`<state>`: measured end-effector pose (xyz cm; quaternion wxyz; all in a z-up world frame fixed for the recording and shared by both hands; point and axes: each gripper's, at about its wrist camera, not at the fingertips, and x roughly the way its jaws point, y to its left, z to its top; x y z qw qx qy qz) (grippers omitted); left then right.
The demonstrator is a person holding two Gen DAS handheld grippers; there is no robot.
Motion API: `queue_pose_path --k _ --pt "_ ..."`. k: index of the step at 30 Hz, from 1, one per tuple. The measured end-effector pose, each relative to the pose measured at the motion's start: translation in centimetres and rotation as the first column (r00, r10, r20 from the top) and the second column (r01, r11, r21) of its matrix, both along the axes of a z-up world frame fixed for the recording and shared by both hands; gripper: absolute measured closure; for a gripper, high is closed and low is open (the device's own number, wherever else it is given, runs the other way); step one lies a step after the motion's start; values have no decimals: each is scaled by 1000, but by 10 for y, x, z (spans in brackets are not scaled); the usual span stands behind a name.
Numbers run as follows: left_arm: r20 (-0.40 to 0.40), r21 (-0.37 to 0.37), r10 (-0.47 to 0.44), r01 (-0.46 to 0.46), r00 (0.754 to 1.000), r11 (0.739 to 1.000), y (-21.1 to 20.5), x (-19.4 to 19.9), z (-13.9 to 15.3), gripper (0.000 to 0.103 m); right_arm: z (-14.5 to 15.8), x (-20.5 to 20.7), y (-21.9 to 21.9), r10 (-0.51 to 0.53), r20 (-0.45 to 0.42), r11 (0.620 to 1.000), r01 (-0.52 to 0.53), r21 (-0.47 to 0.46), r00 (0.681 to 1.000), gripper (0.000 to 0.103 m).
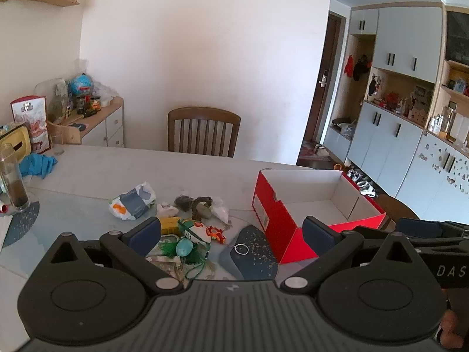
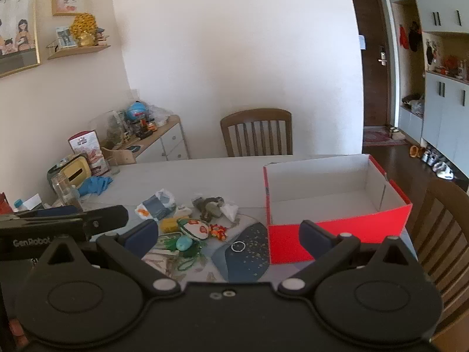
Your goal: Organize objects
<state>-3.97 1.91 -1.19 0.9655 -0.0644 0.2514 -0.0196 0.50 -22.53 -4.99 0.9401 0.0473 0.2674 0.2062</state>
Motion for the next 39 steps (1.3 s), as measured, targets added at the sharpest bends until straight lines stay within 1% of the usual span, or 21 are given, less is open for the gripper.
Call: queue_pose_path --k 4,9,14,17,20,25,27,33,36,39 --pt "-21 -8 10 -10 1000 1000 9 7 -8 0 -3 6 9 15 -12 1000 -15 -10 1000 1" --pt "-55 11 12 -11 998 1000 26 24 -25 0 -12 20 26 36 -53 999 -37 -31 998 1" --pt "-98 7 -14 15 995 1000 50 46 -48 0 -27 38 44 9 -100 997 -16 -69 995 1" --pt "-128 9 -40 42 991 999 62 60 -63 0 -36 51 52 -24 -129 997 14 -80 991 1" --pt "-149 23 -57 61 987 998 72 74 -78 0 -44 68 65 -18 -164 996 4 -85 986 1" --pt "-193 67 -57 71 980 995 81 99 -107 0 -57 96 96 17 -170 993 -36 -111 985 1" --pt "-217 79 -69 88 974 993 84 109 -120 1 -64 110 107 27 -190 992 -50 -117 981 1" --pt "-272 67 -81 103 959 992 97 125 -147 1 -90 146 138 75 -251 986 -110 -129 965 4" --pt "-292 39 -93 109 952 993 102 130 -155 1 -101 159 149 88 -283 983 -129 -131 955 8" --pt "-299 18 -118 129 947 991 103 132 -160 5 -111 170 163 96 -299 977 -148 -156 949 10"
